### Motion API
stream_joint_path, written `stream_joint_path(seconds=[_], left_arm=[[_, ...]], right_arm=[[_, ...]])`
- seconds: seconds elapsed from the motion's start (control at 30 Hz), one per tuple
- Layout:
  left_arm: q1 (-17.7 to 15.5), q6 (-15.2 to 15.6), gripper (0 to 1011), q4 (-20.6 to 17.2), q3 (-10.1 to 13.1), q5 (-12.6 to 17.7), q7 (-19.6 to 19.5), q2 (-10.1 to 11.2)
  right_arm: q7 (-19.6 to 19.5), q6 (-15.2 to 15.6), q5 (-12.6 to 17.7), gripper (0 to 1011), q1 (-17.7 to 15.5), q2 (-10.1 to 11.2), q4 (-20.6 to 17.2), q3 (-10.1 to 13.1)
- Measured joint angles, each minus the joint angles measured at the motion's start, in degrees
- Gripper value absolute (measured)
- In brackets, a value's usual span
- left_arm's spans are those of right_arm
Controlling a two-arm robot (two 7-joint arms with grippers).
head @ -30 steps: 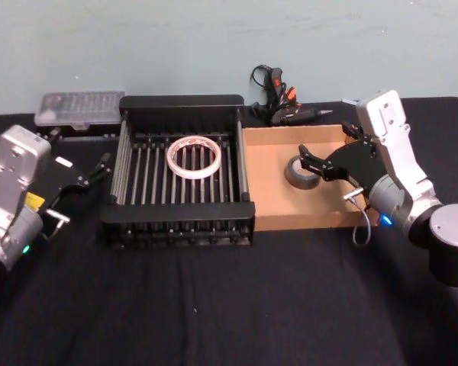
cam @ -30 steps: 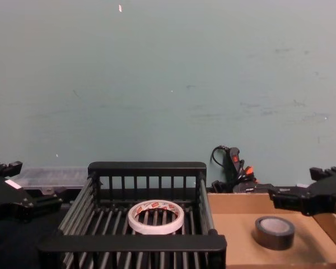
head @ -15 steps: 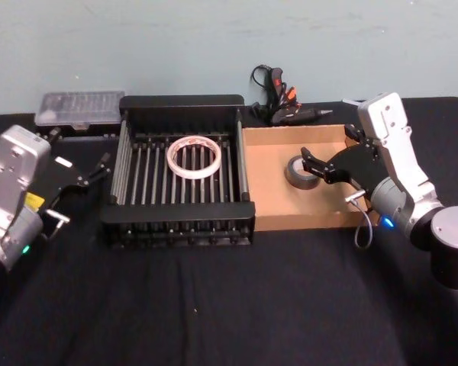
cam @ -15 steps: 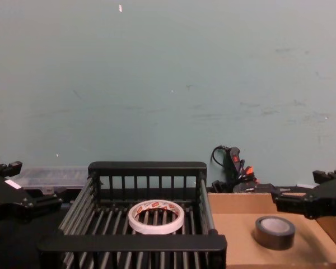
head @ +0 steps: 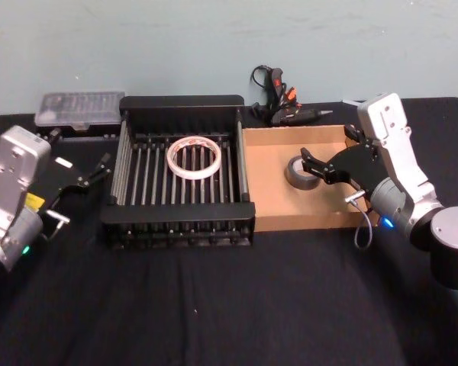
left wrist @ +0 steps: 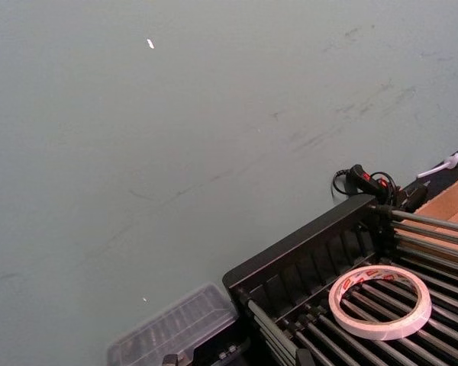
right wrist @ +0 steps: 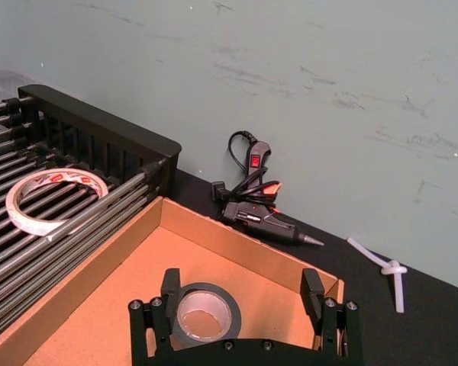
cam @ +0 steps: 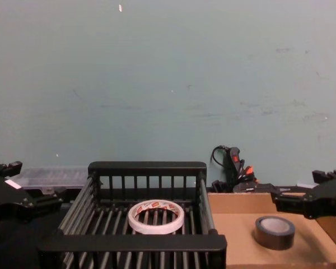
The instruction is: Pick up the white tape and place it into the black box , Pick up the silver tape and place it into the brown box.
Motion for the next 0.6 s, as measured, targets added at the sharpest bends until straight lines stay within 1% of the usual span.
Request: stream_joint_path(seconds=[0.6], left_arm=[[0.0,0.0,1001,0.0,0.0,0.0,0.0,0.0]], right_arm=[[0.01,-0.05,0.01,1002,0.02,0.0,0.02,-0.02]])
